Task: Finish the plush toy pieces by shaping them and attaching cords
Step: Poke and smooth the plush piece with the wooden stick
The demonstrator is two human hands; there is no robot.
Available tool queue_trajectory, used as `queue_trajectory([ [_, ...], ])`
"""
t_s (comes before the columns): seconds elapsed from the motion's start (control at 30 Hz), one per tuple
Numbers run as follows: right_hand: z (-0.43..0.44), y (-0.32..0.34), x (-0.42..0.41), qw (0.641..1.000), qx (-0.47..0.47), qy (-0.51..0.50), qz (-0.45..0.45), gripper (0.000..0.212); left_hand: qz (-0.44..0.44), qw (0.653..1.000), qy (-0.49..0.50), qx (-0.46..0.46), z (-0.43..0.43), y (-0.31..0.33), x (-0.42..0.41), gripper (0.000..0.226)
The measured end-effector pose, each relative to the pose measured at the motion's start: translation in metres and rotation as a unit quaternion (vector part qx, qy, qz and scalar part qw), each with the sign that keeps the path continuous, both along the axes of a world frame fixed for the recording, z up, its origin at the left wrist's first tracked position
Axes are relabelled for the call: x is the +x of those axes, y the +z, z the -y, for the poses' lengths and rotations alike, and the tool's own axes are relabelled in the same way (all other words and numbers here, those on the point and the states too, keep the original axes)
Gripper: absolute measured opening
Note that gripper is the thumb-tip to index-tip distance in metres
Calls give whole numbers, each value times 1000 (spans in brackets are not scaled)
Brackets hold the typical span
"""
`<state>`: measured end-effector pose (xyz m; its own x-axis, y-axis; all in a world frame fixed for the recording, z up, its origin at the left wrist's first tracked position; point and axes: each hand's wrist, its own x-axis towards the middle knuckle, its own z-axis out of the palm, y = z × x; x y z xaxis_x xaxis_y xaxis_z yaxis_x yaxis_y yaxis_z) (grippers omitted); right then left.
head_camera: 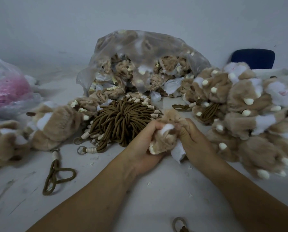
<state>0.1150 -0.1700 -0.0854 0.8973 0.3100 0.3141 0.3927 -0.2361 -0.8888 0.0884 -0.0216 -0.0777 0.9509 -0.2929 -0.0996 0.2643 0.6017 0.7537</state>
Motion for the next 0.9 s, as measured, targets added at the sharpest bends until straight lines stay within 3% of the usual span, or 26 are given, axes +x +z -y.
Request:
queue_trajectory([
  [0.07, 1, -1, 2, 1000, 1, -3, -11, 55, 0, 1000, -19, -9, 1, 0, 0, 17],
  [0.17, 3, -5, 10, 999, 2, -36, -6, 38, 27, 999, -17, -11, 4, -2, -1, 15],
  [0.33, 6, -8, 17, 996, 32, -81, -1, 15, 35, 999, 28, 25, 10, -9, 3, 40],
  [0.4, 7, -8, 17, 995, 34, -91, 25, 9, 50, 997, 34, 40, 7, -10, 4, 41],
  [0.5, 6, -6, 15, 996, 31, -78, 26, 10, 59, 997, 52, 25, 4, -8, 4, 31],
  [0.67, 3, 0, 12, 998, 11, -56, 20, 30, 29, 996, 64, -54, 9, -4, 1, 27],
  [0.77, 0, 0, 10, 998, 3, -59, 21, 30, 17, 992, 55, -108, 10, -2, -2, 36],
  [0.9, 2, -5, 10, 999, 28, -37, -22, 28, 31, 996, 38, -77, 7, 0, -3, 46],
])
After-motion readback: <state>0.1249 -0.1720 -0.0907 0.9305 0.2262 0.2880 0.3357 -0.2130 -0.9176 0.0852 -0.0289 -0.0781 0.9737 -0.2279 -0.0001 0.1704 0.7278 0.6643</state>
